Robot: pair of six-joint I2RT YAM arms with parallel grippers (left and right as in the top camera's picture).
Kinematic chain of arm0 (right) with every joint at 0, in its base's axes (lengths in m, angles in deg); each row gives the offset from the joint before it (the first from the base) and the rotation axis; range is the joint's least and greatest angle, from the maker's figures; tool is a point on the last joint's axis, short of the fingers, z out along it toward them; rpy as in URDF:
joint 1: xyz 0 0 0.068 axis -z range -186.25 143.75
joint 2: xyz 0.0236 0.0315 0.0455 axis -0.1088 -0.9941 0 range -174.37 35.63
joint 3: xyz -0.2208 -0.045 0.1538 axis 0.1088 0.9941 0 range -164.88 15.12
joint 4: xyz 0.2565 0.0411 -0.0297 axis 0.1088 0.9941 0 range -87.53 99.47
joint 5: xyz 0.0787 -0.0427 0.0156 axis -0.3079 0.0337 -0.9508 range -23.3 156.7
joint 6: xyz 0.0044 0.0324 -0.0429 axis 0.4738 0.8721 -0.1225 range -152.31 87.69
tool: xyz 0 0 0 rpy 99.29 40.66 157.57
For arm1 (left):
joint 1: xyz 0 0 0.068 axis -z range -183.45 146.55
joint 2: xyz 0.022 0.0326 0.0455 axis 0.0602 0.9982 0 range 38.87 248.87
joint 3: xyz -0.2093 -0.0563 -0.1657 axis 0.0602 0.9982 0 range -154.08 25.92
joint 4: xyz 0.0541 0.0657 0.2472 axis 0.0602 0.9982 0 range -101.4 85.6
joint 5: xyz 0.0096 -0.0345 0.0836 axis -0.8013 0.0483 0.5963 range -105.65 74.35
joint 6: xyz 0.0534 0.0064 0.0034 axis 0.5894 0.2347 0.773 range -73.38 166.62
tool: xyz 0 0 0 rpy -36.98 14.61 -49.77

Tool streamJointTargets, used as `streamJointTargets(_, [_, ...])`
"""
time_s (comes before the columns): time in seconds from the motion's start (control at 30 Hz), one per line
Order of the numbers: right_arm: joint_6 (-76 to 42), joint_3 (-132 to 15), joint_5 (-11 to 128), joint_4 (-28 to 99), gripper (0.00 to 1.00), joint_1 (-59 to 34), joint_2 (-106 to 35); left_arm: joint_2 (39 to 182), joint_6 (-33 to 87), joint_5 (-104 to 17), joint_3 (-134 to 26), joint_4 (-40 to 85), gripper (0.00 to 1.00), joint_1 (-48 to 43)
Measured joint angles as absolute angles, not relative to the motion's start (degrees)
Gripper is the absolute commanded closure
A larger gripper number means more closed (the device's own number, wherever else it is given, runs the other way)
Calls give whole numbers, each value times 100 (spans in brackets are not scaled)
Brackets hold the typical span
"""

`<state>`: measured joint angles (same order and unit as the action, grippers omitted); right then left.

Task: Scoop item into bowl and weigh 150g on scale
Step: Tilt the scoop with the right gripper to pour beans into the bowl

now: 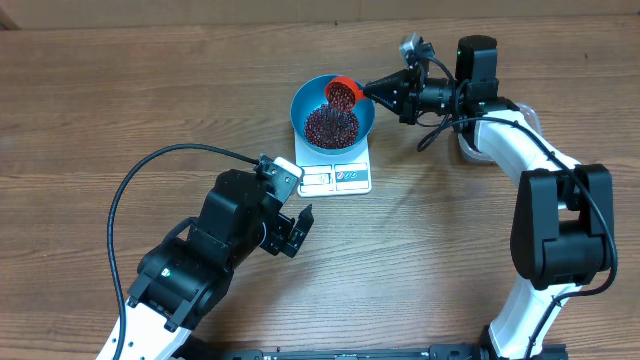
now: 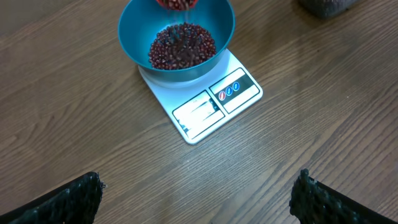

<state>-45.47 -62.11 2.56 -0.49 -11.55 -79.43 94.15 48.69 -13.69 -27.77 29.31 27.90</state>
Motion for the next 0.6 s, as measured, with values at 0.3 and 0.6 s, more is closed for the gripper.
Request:
streamJointTargets(0.3, [-5509,-6211,263,-42,96,-1192,-7943,9415,4869,-1369,-2777,2929,0,2790])
streamJointTargets(0.6, [-6462,-6211,261,-42,96,-1247,-7943,9415,4869,-1369,-2777,2929,0,2790])
